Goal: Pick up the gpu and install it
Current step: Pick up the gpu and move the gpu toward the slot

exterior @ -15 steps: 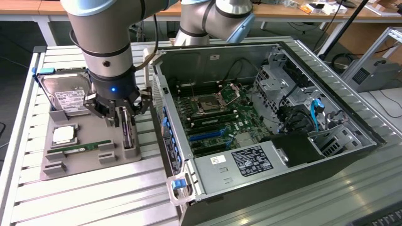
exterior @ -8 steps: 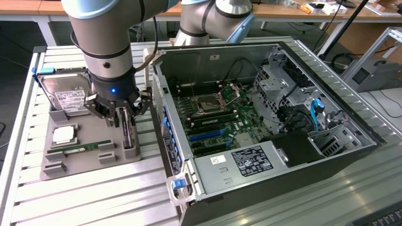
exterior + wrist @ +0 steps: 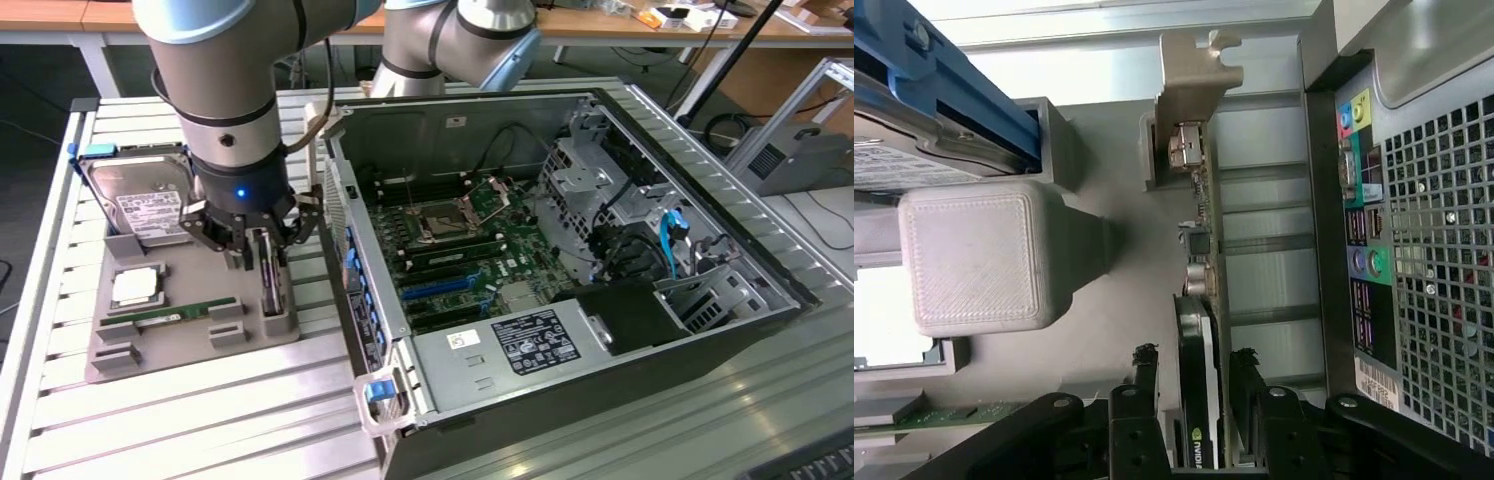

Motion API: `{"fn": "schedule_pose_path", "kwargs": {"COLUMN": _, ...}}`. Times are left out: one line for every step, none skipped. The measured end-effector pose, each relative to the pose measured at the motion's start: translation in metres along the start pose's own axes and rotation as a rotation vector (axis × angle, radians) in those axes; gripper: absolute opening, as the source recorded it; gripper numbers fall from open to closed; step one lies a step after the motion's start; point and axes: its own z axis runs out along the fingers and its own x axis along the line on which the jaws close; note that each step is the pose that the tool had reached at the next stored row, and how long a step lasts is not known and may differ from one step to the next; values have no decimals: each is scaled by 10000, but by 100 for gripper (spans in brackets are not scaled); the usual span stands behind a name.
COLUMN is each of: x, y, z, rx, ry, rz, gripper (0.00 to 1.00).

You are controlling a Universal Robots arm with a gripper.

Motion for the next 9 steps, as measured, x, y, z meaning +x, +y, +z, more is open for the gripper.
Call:
{"fn": "schedule_pose_path", "kwargs": {"x": 0, "y": 0, "z": 0, "rx": 0, "ry": -1, "rz": 0, "gripper": 42}}
{"fn": "schedule_pose_path", "kwargs": {"x": 0, "y": 0, "z": 0, "rx": 0, "ry": 0, "rz": 0, "gripper": 42}}
{"fn": "schedule_pose_path", "kwargs": {"x": 0, "y": 0, "z": 0, "rx": 0, "ry": -1, "rz": 0, "gripper": 34}}
{"fn": "schedule_pose_path", "kwargs": {"x": 0, "y": 0, "z": 0, "rx": 0, "ry": 0, "rz": 0, "gripper": 28}}
{"fn": "schedule_pose_path", "kwargs": {"x": 0, "y": 0, "z": 0, "rx": 0, "ry": 0, "rz": 0, "gripper": 27}}
{"fn": "schedule_pose_path", "kwargs": {"x": 0, "y": 0, "z": 0, "rx": 1, "ry": 0, "rz": -7, "gripper": 27}}
{"fn": "schedule_pose_path", "kwargs": {"x": 0, "y": 0, "z": 1, "rx": 24, "ry": 5, "rz": -110, "gripper": 27}}
{"fn": "schedule_pose_path", "kwargs": {"x": 0, "y": 0, "z": 1, "rx": 57, "ry": 15, "rz": -204, "gripper": 27}}
{"fn": "schedule_pose_path", "kwargs": {"x": 0, "y": 0, "z": 1, "rx": 80, "ry": 20, "rz": -303, "gripper": 27}}
